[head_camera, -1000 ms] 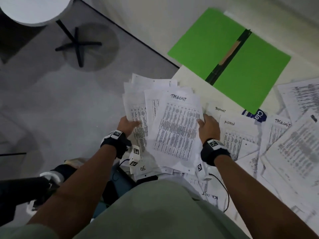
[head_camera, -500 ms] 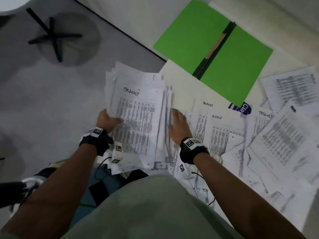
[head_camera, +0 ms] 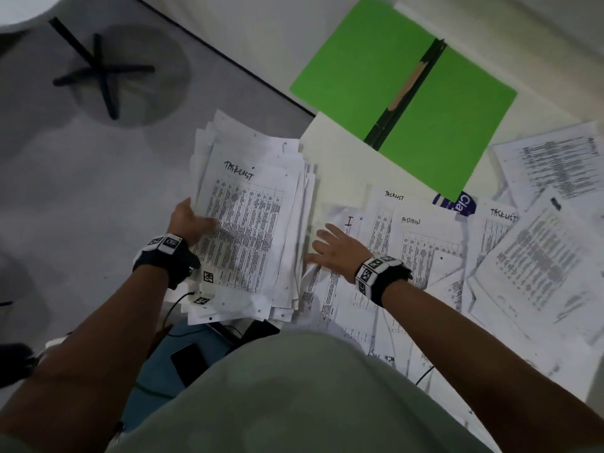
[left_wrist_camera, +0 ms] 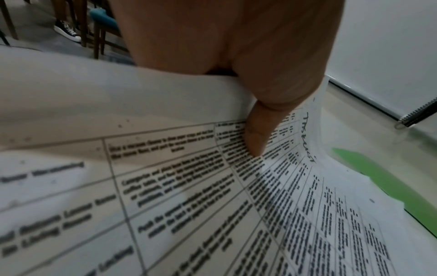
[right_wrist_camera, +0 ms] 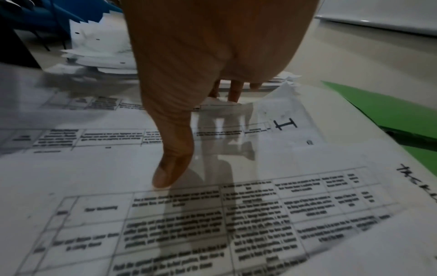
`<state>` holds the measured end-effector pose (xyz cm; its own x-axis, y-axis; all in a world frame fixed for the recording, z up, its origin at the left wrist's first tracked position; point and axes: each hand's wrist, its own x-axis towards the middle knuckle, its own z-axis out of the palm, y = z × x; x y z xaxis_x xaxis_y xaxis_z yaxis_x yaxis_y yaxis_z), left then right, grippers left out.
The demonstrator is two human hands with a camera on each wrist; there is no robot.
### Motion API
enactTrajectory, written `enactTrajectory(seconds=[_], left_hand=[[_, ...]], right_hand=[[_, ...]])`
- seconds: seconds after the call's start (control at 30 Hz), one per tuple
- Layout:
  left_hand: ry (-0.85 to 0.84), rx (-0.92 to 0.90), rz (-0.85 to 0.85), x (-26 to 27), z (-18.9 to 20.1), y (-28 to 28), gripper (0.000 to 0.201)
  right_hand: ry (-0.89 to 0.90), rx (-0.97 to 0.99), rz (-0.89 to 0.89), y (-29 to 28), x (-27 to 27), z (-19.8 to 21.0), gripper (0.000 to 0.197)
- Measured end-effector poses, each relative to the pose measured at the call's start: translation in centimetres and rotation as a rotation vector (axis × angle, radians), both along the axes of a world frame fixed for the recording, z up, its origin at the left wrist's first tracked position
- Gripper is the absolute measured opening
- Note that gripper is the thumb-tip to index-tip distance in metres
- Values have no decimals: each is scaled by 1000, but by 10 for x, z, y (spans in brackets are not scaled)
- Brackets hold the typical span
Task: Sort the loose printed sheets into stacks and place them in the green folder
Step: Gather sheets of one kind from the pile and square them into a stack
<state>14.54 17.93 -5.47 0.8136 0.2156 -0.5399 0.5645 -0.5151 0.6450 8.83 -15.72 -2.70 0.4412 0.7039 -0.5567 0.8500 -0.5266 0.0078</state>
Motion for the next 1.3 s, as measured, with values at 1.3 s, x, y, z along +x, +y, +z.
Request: enactTrajectory(seconds=[1.3], left_hand=[[168,-180,46,-57,21,-101,35]], right_hand=[[75,1454,-1890,-122,28,91,49]])
